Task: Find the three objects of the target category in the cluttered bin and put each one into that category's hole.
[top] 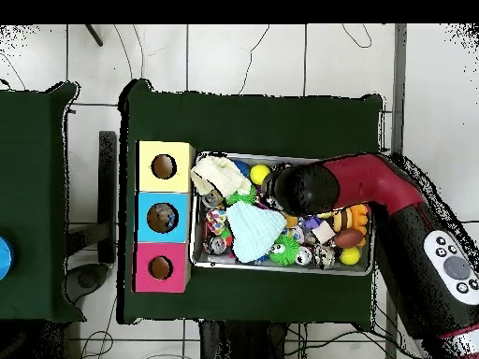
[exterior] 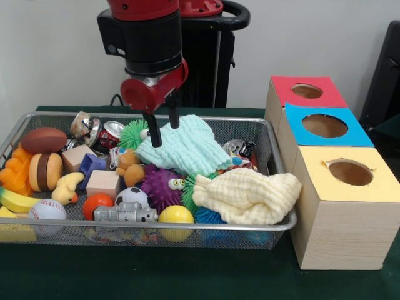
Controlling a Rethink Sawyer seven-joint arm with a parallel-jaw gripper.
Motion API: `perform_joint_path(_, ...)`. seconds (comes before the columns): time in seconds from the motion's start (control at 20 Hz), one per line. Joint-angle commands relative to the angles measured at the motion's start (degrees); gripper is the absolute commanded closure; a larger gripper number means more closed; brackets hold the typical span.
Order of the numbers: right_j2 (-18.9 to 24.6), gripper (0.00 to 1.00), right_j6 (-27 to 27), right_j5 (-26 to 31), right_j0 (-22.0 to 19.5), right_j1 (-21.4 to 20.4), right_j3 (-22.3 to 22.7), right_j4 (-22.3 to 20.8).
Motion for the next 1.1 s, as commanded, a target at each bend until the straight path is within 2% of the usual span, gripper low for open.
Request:
perform_joint_path(0.05, 5.01, 0.00, -13.69, 2.82, -4.88, -7.36, 10.68, 2.56)
perform_joint_path(0.15, 6.39, 0.00, -15.63, 4.63, -6.47, -8.53, 10.43, 3.25)
perform_joint_path(0.25, 6.08, 0.00, -16.93, 5.59, -7.38, -7.52, 11.03, 2.09)
perform_joint_path(0.5, 4.08, 0.00, -16.42, 4.36, -6.22, -4.96, 11.73, -2.45)
perform_joint_path(0.7, 3.33, 0.00, -17.03, 3.61, -6.14, -2.74, 10.59, -4.16)
perform_joint_path(0.95, 4.69, 0.00, -19.27, 4.74, -8.21, -2.04, 9.95, -2.76)
perform_joint_path(1.1, 4.41, 0.00, -20.21, 4.77, -8.77, -0.75, 8.78, -3.64)
